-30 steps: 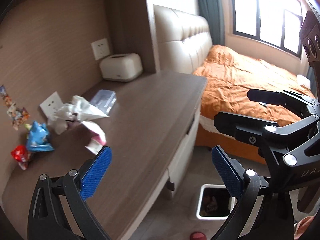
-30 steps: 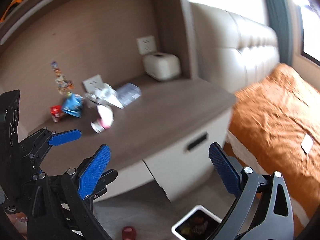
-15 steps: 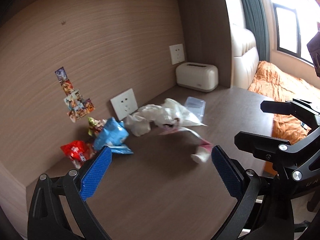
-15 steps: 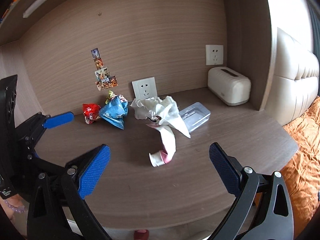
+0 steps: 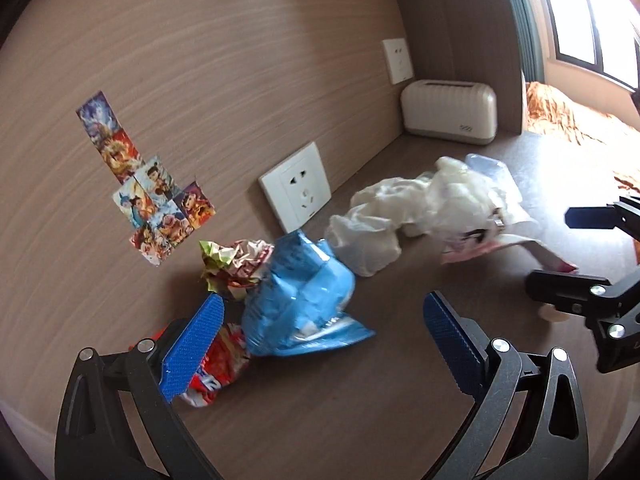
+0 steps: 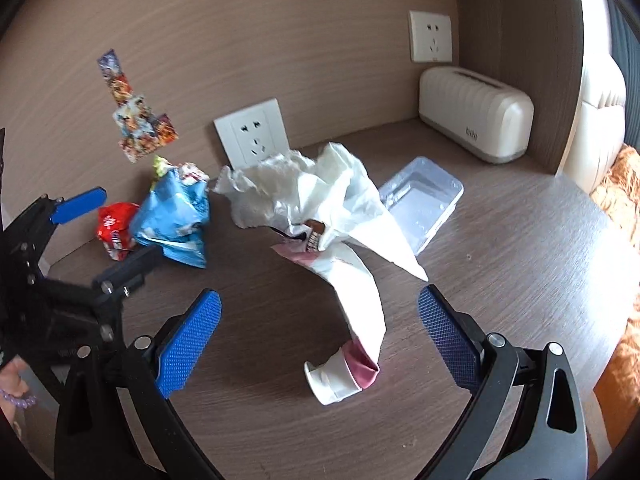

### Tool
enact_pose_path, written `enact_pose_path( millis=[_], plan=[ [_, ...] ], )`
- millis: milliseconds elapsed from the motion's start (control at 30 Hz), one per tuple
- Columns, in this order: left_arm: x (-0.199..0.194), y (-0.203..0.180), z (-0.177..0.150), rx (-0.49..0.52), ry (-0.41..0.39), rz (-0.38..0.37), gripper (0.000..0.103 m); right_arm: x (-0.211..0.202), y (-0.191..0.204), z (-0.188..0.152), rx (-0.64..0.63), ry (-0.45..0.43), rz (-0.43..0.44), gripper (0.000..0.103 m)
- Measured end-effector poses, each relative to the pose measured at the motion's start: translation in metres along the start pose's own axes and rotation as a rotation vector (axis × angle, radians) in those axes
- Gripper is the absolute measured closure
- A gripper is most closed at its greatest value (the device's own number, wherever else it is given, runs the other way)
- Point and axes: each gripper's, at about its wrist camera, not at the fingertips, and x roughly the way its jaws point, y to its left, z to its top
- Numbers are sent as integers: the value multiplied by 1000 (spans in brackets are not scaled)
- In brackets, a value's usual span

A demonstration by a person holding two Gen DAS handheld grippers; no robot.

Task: Collect trash
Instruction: 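Move both open tools back over the desk, then grasp the blue bag with left tool while right tool grasps pink wrapper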

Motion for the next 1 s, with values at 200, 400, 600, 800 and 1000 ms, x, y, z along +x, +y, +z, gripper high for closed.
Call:
enact_pose_path(
  millis=[200, 400, 600, 800, 1000],
  plan=[
    [36, 16, 5, 2, 9, -48, 5, 27, -5, -2, 38, 57, -39, 12],
    [70, 16, 6, 9, 103, -138, 24, 44, -5, -7, 55, 98, -64, 33],
    [78, 0, 3, 89, 107, -73, 48, 41, 1, -9, 1, 95, -97, 81],
    [38, -3, 5, 46, 107, -103, 52, 13, 3, -10, 29, 79, -2, 94],
    [-23, -6, 7, 5, 78, -123, 53, -36, -2, 0, 71, -2, 114, 95]
  ],
)
